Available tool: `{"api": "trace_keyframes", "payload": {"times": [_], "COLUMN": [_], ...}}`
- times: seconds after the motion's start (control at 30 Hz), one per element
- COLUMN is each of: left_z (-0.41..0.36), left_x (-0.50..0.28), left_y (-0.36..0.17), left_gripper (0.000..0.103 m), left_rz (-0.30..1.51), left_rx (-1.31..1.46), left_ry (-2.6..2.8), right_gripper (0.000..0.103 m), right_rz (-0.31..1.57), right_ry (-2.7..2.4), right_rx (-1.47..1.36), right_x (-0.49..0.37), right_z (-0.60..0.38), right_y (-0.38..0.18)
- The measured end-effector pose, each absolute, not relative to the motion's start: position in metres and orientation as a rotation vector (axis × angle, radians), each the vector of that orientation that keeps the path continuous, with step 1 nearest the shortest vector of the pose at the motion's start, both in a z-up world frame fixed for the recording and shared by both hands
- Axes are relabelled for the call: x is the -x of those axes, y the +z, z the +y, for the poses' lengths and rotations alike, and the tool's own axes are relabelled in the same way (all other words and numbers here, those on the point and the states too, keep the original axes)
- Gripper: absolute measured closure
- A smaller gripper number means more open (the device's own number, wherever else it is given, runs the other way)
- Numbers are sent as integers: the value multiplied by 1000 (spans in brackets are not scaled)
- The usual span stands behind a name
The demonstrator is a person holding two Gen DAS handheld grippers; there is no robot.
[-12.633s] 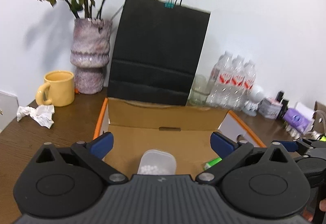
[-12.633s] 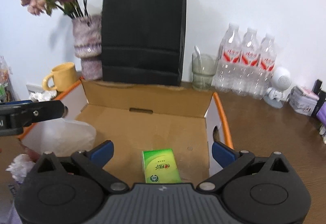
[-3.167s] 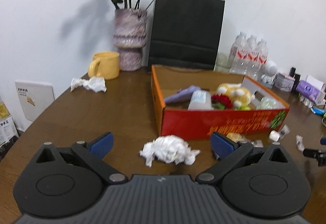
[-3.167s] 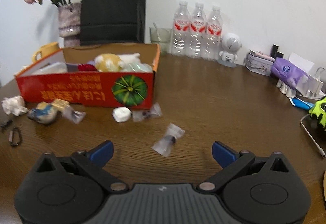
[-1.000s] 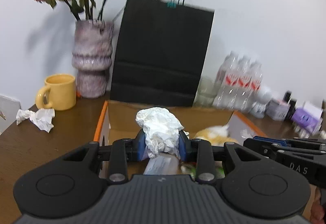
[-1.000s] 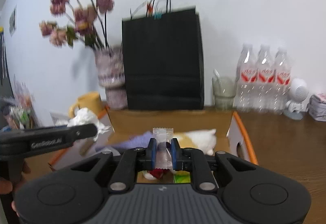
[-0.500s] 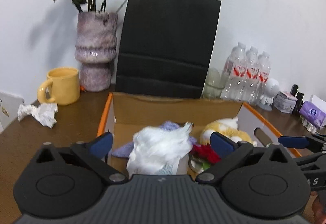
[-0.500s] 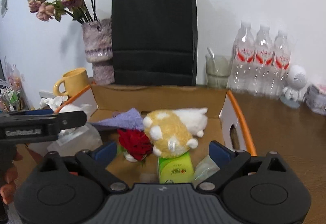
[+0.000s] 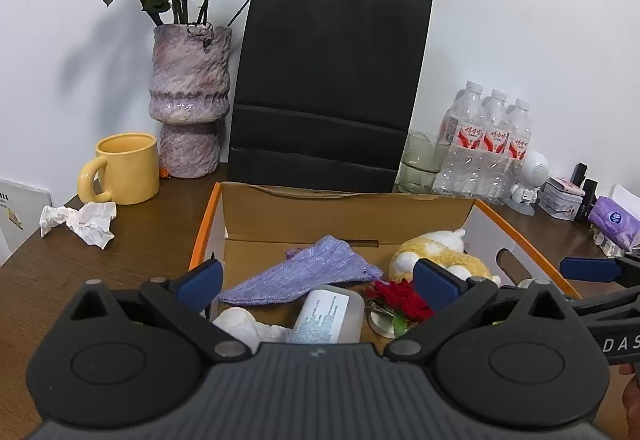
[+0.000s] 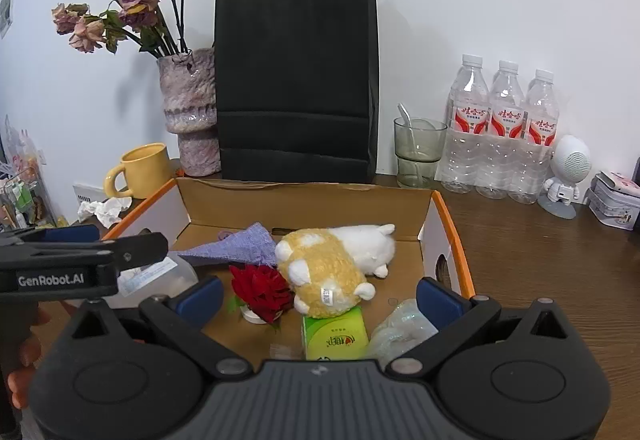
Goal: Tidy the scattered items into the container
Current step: 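Move both items over the box and release them inside, then grasp the small black item on the table with the left gripper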
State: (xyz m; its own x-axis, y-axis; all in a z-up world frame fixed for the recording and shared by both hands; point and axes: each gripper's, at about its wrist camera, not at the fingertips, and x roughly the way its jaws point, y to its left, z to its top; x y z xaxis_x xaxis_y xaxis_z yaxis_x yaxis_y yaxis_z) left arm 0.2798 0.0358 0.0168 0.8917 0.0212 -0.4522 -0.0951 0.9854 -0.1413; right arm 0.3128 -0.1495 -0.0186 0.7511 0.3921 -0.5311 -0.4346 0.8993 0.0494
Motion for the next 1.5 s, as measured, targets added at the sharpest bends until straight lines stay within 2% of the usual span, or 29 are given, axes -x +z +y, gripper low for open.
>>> {"api": "trace_keyframes", "payload": {"times": [0.33,0.57,0.87,0.97,1.13,1.27,1.37,1.43,1.5], "left_z": [30,46,59,62,67,68,67,69,68], "left_x": [-264,-214,-155,-144,-133,-133,-136,-140,-141], "left_y": [32,47,5,-14,-32,-37,-40,-44,-46], "left_gripper": [0,0,0,0,6,23,37,49,64], "left_rz": [430,365,495,556,610,625,644,657,654], "left_rx": [153,164,60,49,58,49,42,47,31], "left_ry": [41,10,9,8,-2,-34,-44,-46,-45], "right_gripper": [0,0,0,3,8,21,23,32,47], "right_rz": [531,459,521,540,579,603,620,619,639], "right_ry": [459,461,507,544,641,723,763,773,775], "right_rx": [87,106,122,134,146,177,225,262,276], "right_x": [-303,-263,-203,-192,-175,-161,-154,-151,-152], "right_z": [-153,-180,-199,-186,-157,-127,-104,-94,-87], "right_y": [-8,11,-38,-53,-65,-72,-78,-82,-87]}}
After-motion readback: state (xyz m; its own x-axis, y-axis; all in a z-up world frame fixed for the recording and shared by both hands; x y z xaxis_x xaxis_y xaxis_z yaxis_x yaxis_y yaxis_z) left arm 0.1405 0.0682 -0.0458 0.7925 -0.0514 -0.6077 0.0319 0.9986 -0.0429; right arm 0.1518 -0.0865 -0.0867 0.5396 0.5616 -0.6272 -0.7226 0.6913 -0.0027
